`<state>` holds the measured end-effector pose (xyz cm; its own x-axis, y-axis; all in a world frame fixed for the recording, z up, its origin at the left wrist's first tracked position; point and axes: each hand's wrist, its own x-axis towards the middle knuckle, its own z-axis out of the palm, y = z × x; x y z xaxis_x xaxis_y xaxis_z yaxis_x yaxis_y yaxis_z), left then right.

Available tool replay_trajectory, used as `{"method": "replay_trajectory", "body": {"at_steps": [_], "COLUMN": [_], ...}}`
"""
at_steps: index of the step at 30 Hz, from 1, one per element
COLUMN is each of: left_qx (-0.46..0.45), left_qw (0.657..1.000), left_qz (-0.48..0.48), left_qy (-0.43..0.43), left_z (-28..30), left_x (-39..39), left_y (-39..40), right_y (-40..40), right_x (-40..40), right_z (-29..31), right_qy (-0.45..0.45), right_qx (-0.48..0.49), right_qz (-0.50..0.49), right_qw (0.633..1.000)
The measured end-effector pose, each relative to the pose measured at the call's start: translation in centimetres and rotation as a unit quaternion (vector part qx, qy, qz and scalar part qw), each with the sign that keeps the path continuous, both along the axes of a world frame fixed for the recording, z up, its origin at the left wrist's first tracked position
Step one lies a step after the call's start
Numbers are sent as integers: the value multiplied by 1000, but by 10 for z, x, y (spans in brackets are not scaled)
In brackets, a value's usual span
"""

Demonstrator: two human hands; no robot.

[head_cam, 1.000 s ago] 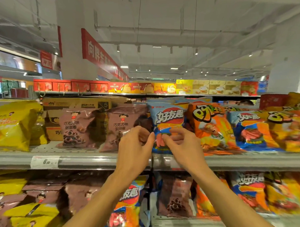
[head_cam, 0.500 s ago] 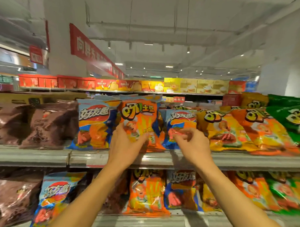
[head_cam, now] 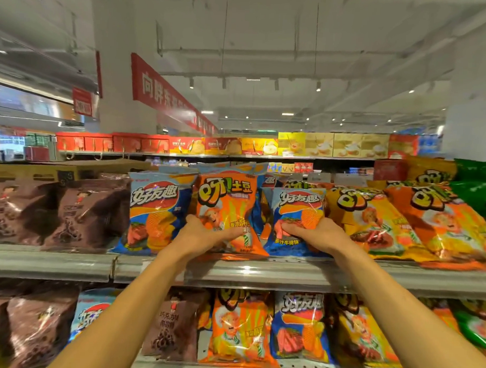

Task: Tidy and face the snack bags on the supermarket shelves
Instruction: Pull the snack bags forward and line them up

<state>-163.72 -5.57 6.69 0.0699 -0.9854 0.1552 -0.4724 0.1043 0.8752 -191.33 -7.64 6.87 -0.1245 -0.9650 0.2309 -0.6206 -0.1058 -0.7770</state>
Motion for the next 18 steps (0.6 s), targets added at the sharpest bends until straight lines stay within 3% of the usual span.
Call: {"method": "replay_trajectory", "body": {"at_steps": [8,18], "left_qx": [3,-22], "left_qw": [1000,1000], "left_qz": [3,-12], "left_qy": [3,11], "left_z": [-2,-5], "left_x": [-1,3], "left_y": [-7,-18], "right_y": [-13,-2], "right_x": [7,15], "right_z": [-5,0], "right_qy": [-58,55], "right_qx": [-12,-46], "right_qz": [2,-98], "right_qw": [998,993]}}
